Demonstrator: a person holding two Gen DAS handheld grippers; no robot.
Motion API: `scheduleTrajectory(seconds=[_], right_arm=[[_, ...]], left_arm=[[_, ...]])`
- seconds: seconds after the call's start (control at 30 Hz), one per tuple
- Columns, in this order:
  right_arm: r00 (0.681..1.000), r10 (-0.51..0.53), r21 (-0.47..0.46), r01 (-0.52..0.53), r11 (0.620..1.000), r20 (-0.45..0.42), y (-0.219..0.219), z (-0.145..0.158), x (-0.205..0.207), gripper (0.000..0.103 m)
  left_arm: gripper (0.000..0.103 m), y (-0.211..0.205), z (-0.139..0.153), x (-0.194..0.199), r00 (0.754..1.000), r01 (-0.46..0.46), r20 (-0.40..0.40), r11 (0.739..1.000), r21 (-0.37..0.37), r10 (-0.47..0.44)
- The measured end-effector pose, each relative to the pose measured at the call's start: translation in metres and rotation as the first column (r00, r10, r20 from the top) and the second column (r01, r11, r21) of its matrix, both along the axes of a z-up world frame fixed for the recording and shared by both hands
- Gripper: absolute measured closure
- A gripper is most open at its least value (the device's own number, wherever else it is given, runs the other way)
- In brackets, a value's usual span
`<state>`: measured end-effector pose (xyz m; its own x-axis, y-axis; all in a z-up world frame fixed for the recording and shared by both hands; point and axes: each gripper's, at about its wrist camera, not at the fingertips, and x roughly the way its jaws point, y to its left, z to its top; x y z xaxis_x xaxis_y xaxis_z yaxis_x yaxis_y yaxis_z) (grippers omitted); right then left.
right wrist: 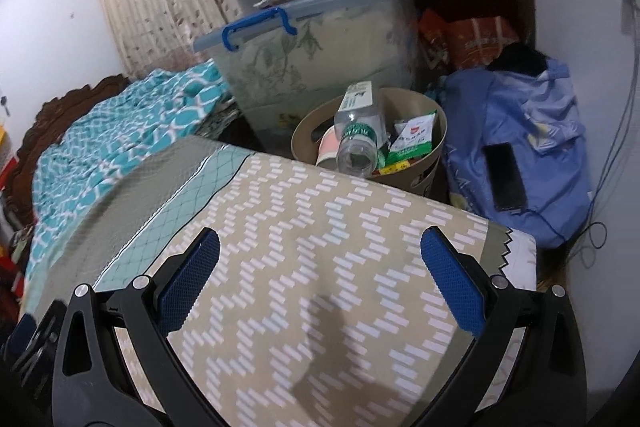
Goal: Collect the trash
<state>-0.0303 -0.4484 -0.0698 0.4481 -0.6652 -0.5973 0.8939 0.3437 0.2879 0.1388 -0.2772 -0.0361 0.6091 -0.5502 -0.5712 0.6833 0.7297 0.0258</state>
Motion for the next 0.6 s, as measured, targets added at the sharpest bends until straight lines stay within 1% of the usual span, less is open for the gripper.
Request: scheduleTrajectory(seconds=[0.07,0.1,0.13,0.23,0.3,0.33,0.5,0.6], right_arm=[[0.999,-0.02,-0.031,0.019,0.999,-0.029,0.004,-0.003,0.007,0.004],[0.999,-0.023,-0.028,0.022,0.999,-0.044,0.005,-0.004,0.009,0.004],[0.999,-0.022,-0.025,0.021,0.999,-0.039,0.006,-0.004,0.008,0.004],[0.999,-0.046,-0.051,0.044,0.998,-0.024,0.012,-0.001,0.003,0.004],[0.999,-0.032,-0.051,0.03,0.998,-0.033,0.015,-0.001,0.004,0.004],[0.999,-0.019,-0.048,0.017,0.999,-0.041,0.016,-0.001,0.006,0.004],[0.997,0.043,-0.044,-0.045,0.998,-0.061,0.019,-0.002,0.016,0.004],[0.997,0.054,0.036,-0.052,0.998,-0.05,0.008,-0.011,0.018,0.004]], left_arm=[[0.009,0.01,0.004,0.001,1.0,-0.007,0.009,0.998,-0.061,0.007],[0.009,0.014,0.005,0.001,1.0,-0.008,0.021,0.996,-0.084,0.01],[0.009,0.015,0.005,0.001,1.0,-0.009,0.022,0.996,-0.093,0.011],[0.009,0.014,0.0,0.005,0.999,-0.005,-0.032,0.996,-0.085,0.002],[0.009,0.012,-0.005,0.007,0.997,0.007,-0.074,0.997,-0.074,-0.013],[0.009,0.011,-0.006,0.007,0.997,0.01,-0.08,0.997,-0.071,-0.015],[0.009,0.011,-0.007,0.002,0.999,0.005,-0.043,0.998,-0.058,-0.007],[0.009,0.008,-0.01,0.002,0.999,0.01,-0.046,0.999,-0.034,-0.011]])
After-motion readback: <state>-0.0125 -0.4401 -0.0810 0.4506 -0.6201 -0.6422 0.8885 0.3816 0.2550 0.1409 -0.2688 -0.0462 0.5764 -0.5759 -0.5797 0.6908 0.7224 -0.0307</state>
